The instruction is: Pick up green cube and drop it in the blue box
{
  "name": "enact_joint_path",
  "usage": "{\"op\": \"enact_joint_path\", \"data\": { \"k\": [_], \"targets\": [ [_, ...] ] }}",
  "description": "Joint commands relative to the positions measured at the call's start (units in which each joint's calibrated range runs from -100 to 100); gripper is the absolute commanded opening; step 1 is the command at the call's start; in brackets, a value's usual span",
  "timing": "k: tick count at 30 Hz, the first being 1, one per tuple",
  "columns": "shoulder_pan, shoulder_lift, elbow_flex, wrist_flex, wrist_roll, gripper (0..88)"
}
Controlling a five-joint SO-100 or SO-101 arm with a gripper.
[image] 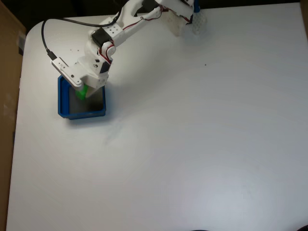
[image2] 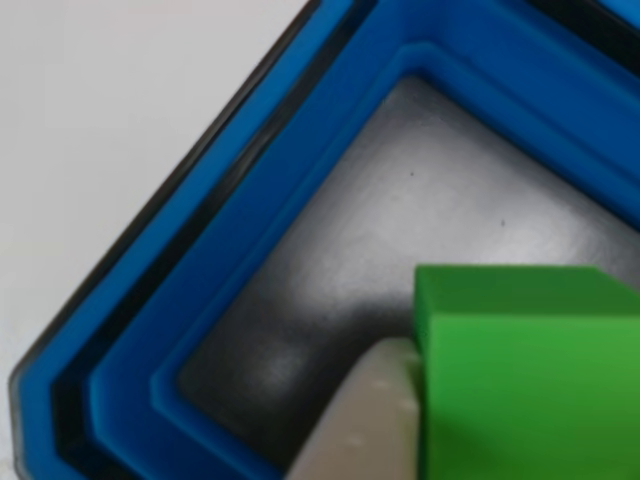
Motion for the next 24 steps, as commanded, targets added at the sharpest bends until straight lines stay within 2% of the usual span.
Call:
{"op": "enact_joint_path", "data": {
  "k": [1,6,15,24],
  "targets": [
    [0.1,-1.0,-3.5,-1.2,-0.1,0.9],
    [0.1,-1.2,-3.5,-1.2,-0.1,3.1],
    [0.1,-0.9,-3.5,-1.2,-0.2,21.6],
    [0.2,-1.1,-3.4,-1.2,-0.2,23.0]
  ]
}}
